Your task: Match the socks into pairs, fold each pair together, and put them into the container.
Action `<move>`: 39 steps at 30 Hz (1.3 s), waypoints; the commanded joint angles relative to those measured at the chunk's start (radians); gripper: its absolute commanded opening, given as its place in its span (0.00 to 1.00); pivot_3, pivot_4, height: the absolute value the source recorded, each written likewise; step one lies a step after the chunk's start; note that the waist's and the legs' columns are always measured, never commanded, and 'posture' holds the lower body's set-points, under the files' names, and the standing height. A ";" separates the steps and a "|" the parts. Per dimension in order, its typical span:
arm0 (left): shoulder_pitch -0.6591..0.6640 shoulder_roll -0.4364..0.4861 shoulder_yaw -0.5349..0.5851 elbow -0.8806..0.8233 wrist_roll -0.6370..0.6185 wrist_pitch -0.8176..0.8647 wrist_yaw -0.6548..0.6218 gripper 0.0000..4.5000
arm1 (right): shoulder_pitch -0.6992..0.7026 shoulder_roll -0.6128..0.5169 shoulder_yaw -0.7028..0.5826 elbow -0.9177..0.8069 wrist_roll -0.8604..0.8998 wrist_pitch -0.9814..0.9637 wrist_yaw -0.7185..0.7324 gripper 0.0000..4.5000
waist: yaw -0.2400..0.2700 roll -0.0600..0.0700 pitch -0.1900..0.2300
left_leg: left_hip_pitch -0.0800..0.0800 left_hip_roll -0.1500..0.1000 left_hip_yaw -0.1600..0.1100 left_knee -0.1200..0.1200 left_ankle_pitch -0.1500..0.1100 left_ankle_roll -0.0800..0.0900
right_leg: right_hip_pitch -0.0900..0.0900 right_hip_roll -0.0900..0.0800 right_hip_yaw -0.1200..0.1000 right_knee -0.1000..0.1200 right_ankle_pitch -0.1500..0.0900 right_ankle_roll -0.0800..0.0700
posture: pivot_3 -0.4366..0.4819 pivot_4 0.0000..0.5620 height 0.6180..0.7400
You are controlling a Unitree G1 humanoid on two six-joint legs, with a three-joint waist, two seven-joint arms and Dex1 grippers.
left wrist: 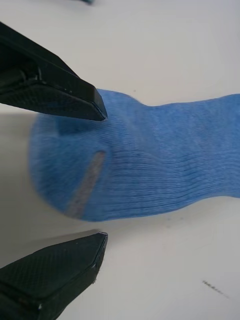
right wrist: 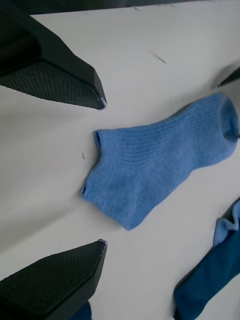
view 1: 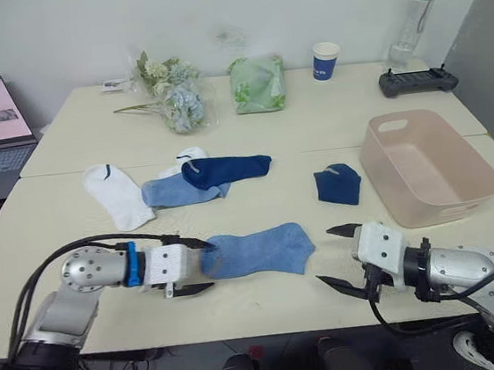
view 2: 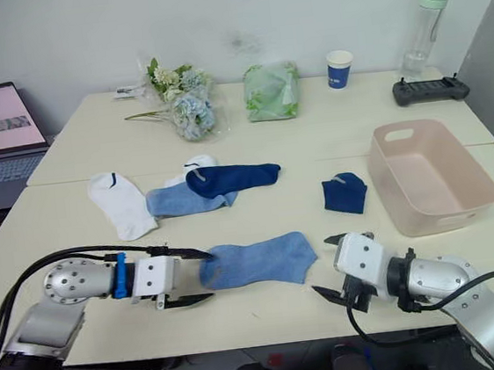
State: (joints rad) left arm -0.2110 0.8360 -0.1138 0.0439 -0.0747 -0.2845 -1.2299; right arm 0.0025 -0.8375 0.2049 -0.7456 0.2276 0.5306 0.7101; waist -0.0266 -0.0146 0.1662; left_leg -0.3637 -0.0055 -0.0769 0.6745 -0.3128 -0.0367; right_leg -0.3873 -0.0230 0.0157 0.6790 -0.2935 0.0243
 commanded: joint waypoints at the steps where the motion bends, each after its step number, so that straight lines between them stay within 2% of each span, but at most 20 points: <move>1: -0.024 0.000 -0.009 0.004 0.029 -0.043 0.026 0.82 | -0.048 -0.004 0.075 0.051 -0.094 -0.116 0.043 1.00 | -0.003 0.000 0.000 | 0.000 0.000 0.000 0.000 0.000 0.000 | 0.000 0.000 0.000 0.000 0.000 0.000 | 0.48 0.27 1.00; 3: -0.027 0.012 -0.019 0.012 0.039 -0.059 0.019 0.82 | -0.115 0.049 0.141 0.114 -0.130 -0.148 0.053 1.00 | -0.007 -0.001 0.000 | 0.001 0.000 0.000 0.000 0.000 0.000 | 0.000 0.001 0.000 0.001 0.000 0.000 | 0.48 0.27 1.00; 6: -0.025 0.023 -0.028 0.021 0.044 -0.078 0.010 0.71 | -0.175 0.080 0.198 0.198 -0.188 -0.208 0.085 1.00 | -0.005 0.000 0.001 | 0.001 0.001 0.001 0.000 0.000 0.000 | 0.000 0.002 0.000 0.001 0.000 0.000 | 0.48 0.27 1.00; 10: -0.012 0.041 -0.039 0.034 0.050 -0.099 -0.001 0.42 | -0.236 0.108 0.223 0.292 -0.213 -0.254 0.123 1.00 | -0.003 0.000 0.001 | 0.001 0.000 0.001 0.001 0.000 0.000 | 0.000 0.003 -0.001 0.001 0.000 0.000 | 0.48 0.27 1.00; 16: -0.007 0.036 -0.046 0.058 0.070 -0.092 0.015 0.01 | -0.245 0.147 0.236 0.315 -0.220 -0.236 0.163 1.00 | -0.002 0.000 0.001 | 0.000 0.000 0.000 0.001 0.000 0.000 | 0.000 0.002 0.000 0.001 0.000 0.000 | 0.48 0.27 1.00; 20: -0.012 0.029 -0.056 0.053 0.068 -0.085 0.014 0.01 | -0.267 0.172 0.256 0.339 -0.248 -0.234 0.173 1.00 | -0.002 0.000 0.001 | 0.000 0.000 0.000 0.001 0.000 0.000 | 0.000 0.002 0.000 0.002 0.000 -0.001 | 0.48 0.27 1.00; 23: -0.018 0.027 -0.062 0.053 0.064 -0.077 0.012 0.00 | -0.288 0.185 0.270 0.365 -0.274 -0.217 0.185 0.87 | -0.002 0.000 0.001 | 0.001 0.000 0.000 0.001 0.000 0.000 | 0.000 0.002 -0.001 0.002 0.000 -0.001 | 0.48 0.27 1.00; 29: -0.052 0.023 -0.068 0.064 0.052 -0.065 0.002 0.00 | -0.324 0.186 0.271 0.422 -0.283 -0.174 0.224 0.41 | -0.001 0.000 0.001 | 0.001 0.000 0.000 0.001 0.000 0.000 | 0.000 0.002 -0.001 0.002 0.000 -0.001 | 0.48 0.27 1.00; 31: -0.053 0.021 -0.069 0.059 0.046 -0.051 0.000 0.00 | -0.325 0.188 0.269 0.421 -0.274 -0.157 0.236 0.23 | -0.001 0.000 0.001 | 0.001 0.000 0.000 0.001 0.000 0.000 | 0.000 0.002 -0.001 0.002 0.000 -0.001 | 0.48 0.27 1.00; 34: -0.055 0.024 -0.074 0.056 0.048 -0.053 -0.007 0.00 | -0.325 0.188 0.268 0.424 -0.277 -0.151 0.244 0.02 | -0.001 0.000 0.001 | 0.001 0.000 0.000 0.001 0.000 0.000 | 0.000 0.002 -0.001 0.002 0.000 -0.001 | 0.48 0.27 1.00; 39: -0.070 0.045 -0.076 0.024 0.037 -0.056 -0.040 0.00 | -0.323 0.193 0.241 0.394 -0.250 -0.148 0.250 0.01 | -0.001 0.000 0.001 | 0.001 0.000 0.000 0.001 0.000 0.000 | 0.000 0.002 -0.001 0.002 0.001 -0.001 | 0.48 0.27 1.00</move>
State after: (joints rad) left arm -0.2663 0.8620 -0.1903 0.1093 -0.0224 -0.3373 -1.2558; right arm -0.3189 -0.6452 0.4833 -0.3271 -0.0418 0.3768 0.9565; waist -0.0274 -0.0146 0.1672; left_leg -0.3632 -0.0059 -0.0769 0.6760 -0.3128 -0.0366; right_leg -0.3873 -0.0207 0.0148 0.6809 -0.2930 0.0237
